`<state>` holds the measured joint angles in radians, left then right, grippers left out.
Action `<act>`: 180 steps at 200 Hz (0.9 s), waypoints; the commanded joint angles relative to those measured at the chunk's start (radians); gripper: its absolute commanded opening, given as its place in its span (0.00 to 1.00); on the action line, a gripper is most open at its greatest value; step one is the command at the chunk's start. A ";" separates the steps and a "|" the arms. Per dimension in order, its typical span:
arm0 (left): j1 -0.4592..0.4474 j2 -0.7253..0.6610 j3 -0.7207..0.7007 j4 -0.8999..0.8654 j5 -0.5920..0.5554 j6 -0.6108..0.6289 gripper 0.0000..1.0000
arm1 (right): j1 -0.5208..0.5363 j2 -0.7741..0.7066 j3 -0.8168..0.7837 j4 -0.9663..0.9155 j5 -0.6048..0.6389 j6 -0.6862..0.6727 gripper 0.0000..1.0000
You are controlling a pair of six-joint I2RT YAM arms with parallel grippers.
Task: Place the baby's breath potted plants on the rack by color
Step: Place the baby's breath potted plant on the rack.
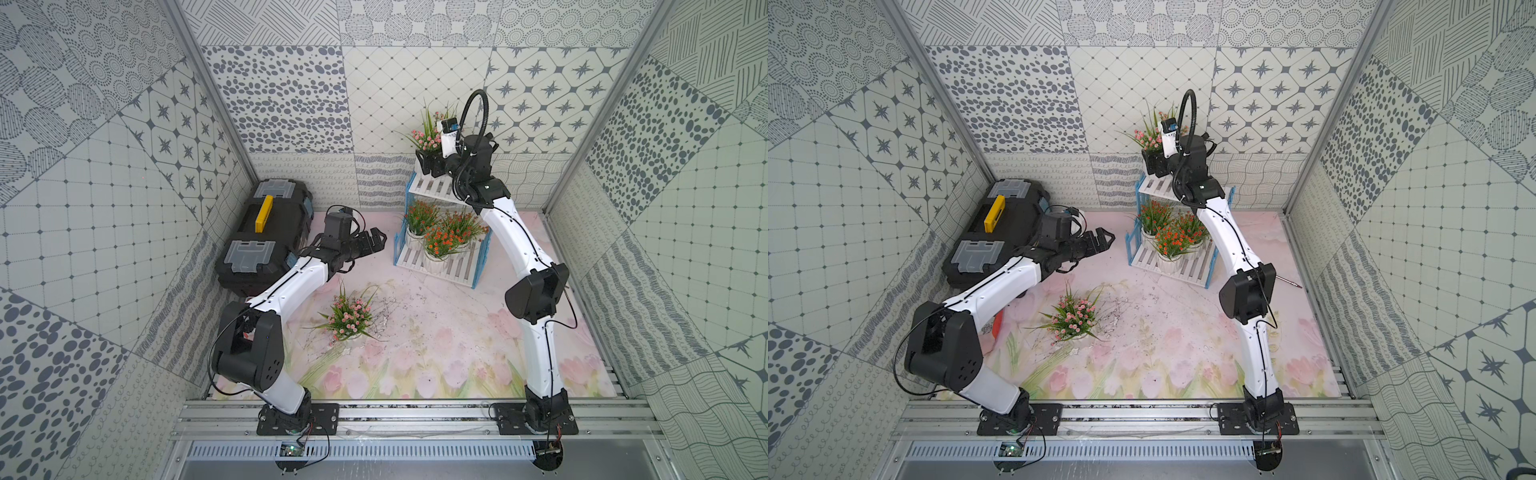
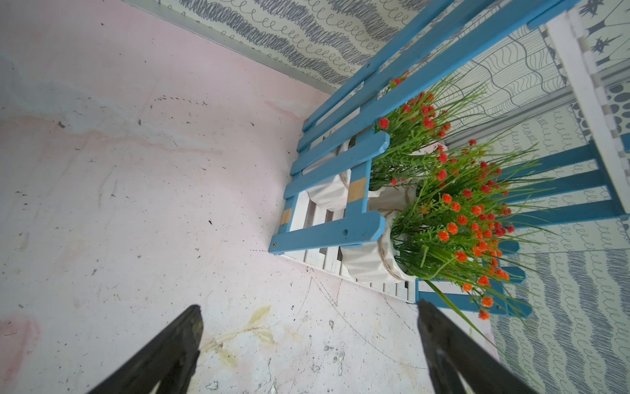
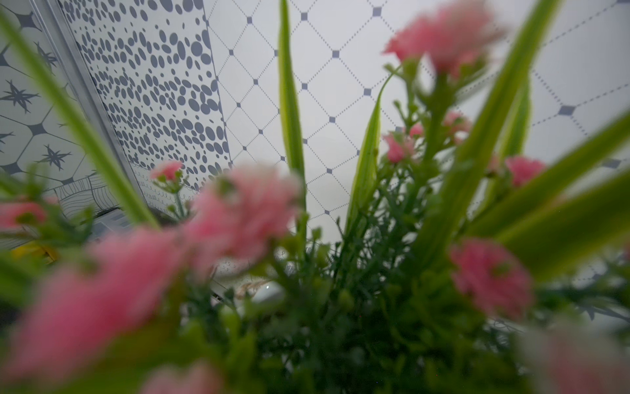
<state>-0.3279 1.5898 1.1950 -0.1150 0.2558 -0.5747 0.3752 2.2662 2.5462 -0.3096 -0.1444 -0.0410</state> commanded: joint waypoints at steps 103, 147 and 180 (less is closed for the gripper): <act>-0.002 -0.010 0.002 0.050 0.020 0.003 0.98 | -0.017 0.067 0.128 -0.051 -0.020 -0.002 0.82; -0.003 -0.009 0.002 0.050 0.021 0.005 0.98 | -0.017 0.076 0.125 -0.059 -0.029 0.004 0.82; -0.005 -0.008 -0.002 0.052 0.020 0.003 0.98 | -0.017 0.079 0.125 -0.068 -0.029 0.001 0.83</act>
<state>-0.3279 1.5887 1.1946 -0.1085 0.2565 -0.5747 0.3622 2.3440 2.6404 -0.4713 -0.1574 -0.0368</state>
